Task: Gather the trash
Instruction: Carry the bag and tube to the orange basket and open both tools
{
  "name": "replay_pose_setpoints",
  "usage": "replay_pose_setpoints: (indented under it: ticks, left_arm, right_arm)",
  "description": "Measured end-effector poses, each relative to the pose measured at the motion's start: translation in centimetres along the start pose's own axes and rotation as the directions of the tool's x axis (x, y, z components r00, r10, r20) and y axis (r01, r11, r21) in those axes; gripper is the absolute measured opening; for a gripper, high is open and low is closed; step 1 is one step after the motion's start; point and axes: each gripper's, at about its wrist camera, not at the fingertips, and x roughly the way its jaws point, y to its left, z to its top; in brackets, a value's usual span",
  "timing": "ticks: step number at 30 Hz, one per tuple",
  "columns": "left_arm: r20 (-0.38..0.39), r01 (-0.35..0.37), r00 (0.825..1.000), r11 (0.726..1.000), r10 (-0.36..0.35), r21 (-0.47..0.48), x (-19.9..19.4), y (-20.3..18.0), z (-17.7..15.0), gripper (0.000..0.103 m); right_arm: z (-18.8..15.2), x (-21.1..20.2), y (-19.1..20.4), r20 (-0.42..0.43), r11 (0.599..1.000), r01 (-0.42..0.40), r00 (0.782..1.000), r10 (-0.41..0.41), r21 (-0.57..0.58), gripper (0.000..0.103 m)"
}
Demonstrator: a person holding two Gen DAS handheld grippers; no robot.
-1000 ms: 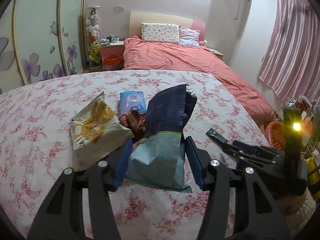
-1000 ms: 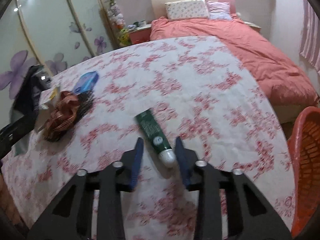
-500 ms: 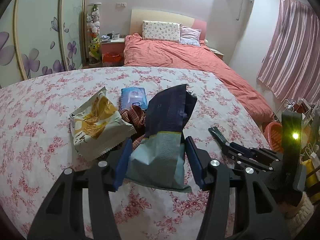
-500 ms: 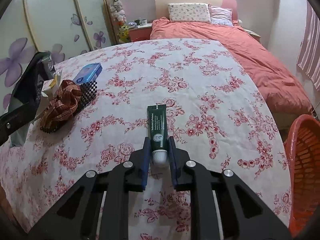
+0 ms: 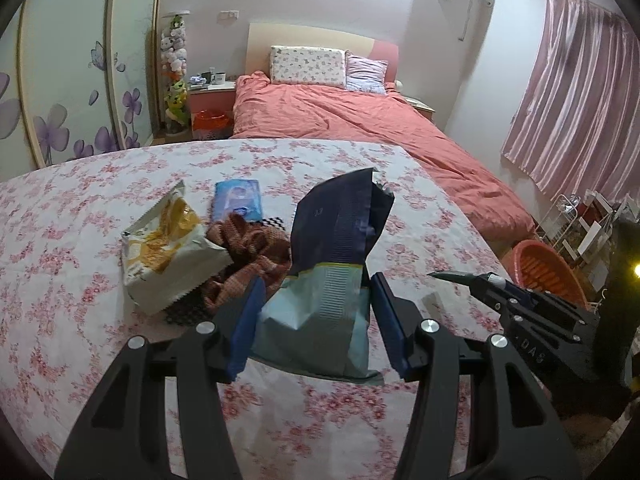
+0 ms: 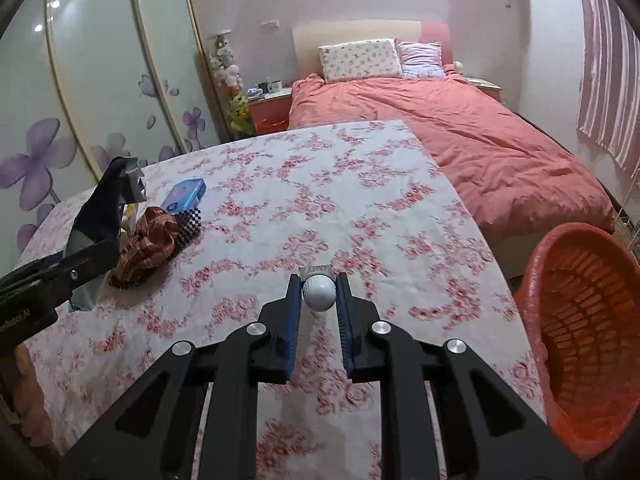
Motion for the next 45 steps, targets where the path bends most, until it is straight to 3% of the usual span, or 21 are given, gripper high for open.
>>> replay_pose_setpoints:
  ticks: [10, 16, 21, 24, 31, 37, 43, 45]
  left_arm:
    - [-0.013, 0.014, 1.000, 1.000, -0.014, 0.015, 0.3, -1.1, -0.4, 0.053]
    - [-0.015, 0.016, 1.000, 1.000, -0.016, 0.020, 0.4, -1.2, -0.6, 0.053]
    - [-0.023, 0.021, 1.000, 1.000, -0.020, 0.017, 0.6, -1.5, -0.8, 0.053]
    - [-0.024, 0.025, 0.999, 1.000, -0.024, 0.018, 0.5, -1.7, -1.0, 0.053]
    - [-0.020, 0.047, 0.999, 0.999, -0.046, 0.025, 0.1, -2.6, -1.1, 0.053]
    - [-0.020, 0.087, 0.996, 0.995, -0.087, 0.043, -0.4, -4.8, -1.4, 0.053]
    - [-0.021, 0.145, 0.989, 0.987, -0.144, 0.068, -0.7, -8.0, -1.5, 0.053]
    - [-0.021, 0.165, 0.986, 0.983, -0.164, 0.078, -0.8, -9.2, -1.5, 0.053]
  right_arm:
    - [-2.3, 2.3, -1.0, -0.149, 1.000, 0.002, 0.989, -0.001, 0.007, 0.018]
    - [-1.9, 3.0, -1.1, -0.154, 1.000, 0.002, 0.988, 0.003, 0.031, 0.022]
    - [-2.1, 3.3, -0.1, -0.138, 0.998, 0.053, 0.989, -0.057, -0.033, 0.019]
    - [-2.2, 2.8, -0.7, -0.134, 0.999, 0.031, 0.990, -0.033, -0.011, 0.019]
    - [-2.0, -1.2, -2.8, -0.023, 0.997, 0.016, 1.000, -0.014, 0.074, 0.019]
    - [-2.0, -5.7, -4.9, 0.097, 0.991, 0.042, 0.994, -0.054, 0.123, 0.019]
    - [-2.3, -10.5, -8.0, 0.231, 0.974, 0.101, 0.962, -0.148, 0.201, 0.019]
    - [-2.4, -12.2, -9.2, 0.281, 0.964, 0.136, 0.939, -0.198, 0.227, 0.019]
